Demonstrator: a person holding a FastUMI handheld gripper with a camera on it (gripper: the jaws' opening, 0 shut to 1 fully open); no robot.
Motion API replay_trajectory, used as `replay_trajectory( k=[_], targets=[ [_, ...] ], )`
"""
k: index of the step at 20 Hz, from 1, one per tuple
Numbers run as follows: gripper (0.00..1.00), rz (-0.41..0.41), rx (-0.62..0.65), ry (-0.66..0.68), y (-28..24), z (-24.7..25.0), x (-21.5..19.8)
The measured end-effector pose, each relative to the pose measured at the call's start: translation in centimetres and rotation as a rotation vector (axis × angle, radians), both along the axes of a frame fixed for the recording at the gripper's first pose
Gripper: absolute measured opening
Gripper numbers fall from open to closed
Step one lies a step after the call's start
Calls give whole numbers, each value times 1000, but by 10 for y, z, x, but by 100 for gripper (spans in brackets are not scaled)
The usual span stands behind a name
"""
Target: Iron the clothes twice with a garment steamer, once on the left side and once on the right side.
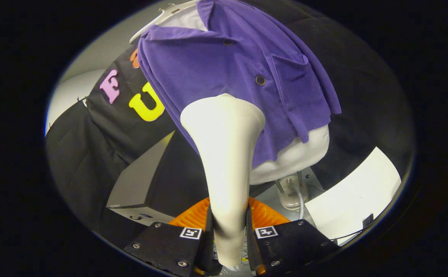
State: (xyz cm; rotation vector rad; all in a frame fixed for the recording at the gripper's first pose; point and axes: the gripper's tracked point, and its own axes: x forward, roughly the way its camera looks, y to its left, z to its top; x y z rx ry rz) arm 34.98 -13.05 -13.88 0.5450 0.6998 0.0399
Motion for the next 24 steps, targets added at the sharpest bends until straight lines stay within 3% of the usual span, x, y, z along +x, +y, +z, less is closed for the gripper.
replay_trajectory(
  k=[10, 14, 21, 24],
  targets=[
    [36, 12, -48, -275, -22, 159, -4],
    [36, -4, -11, -416, -25, 227, 9],
    [35, -92, -66, -607, -49, 295, 47],
    [35, -169, -99, -643, -70, 296, 76]
  ],
)
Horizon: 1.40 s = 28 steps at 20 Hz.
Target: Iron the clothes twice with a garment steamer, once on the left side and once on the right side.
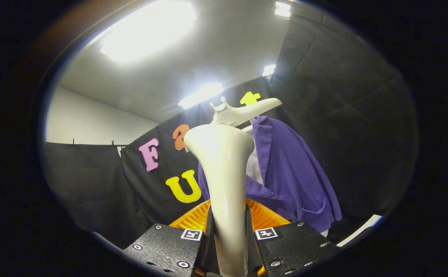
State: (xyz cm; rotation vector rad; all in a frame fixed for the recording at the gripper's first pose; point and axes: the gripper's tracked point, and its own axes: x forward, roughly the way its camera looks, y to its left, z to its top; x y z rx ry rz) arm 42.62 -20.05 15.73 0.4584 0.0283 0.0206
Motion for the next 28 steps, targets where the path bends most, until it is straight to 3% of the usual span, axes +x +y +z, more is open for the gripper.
replay_trajectory(
  k=[6, 10, 28],
  targets=[
    [35, -119, 17, 3, -45, -8, 57],
    [35, -178, 44, 61, -73, -39, 78],
    [36, -147, 94, 411, -56, -205, 94]
  ],
)
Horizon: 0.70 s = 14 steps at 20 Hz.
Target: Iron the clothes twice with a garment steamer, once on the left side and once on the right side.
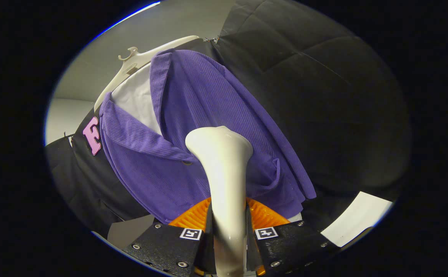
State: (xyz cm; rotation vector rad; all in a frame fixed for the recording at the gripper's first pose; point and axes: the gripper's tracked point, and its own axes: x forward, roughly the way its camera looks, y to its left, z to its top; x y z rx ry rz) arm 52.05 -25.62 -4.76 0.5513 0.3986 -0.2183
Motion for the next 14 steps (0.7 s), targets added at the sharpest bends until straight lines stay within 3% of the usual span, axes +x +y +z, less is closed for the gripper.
replay_trajectory(
  k=[7, 14],
  targets=[
    [36, -1, 41, 112, 10, -51, -6],
    [36, -11, 24, 102, 17, -56, -11]
  ],
)
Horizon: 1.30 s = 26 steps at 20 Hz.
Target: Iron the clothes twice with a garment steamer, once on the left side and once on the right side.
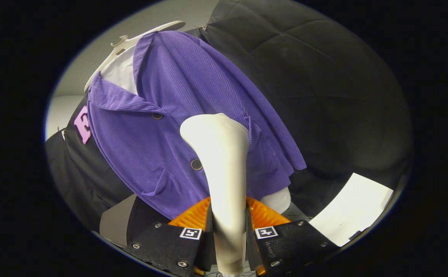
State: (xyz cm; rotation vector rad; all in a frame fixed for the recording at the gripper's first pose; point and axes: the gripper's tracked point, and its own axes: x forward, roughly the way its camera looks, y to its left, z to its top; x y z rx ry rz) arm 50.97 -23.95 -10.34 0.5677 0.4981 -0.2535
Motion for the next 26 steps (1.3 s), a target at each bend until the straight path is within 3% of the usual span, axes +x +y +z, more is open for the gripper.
replay_trajectory(
  k=[3, 11, 15, 26],
  targets=[
    [36, 27, 11, 30, 12, -9, -10],
    [36, 63, 42, 233, 43, -90, -51],
    [36, 96, 62, 256, 77, -103, -87],
    [36, 231, 23, 68, 188, -3, -189]
  ],
)
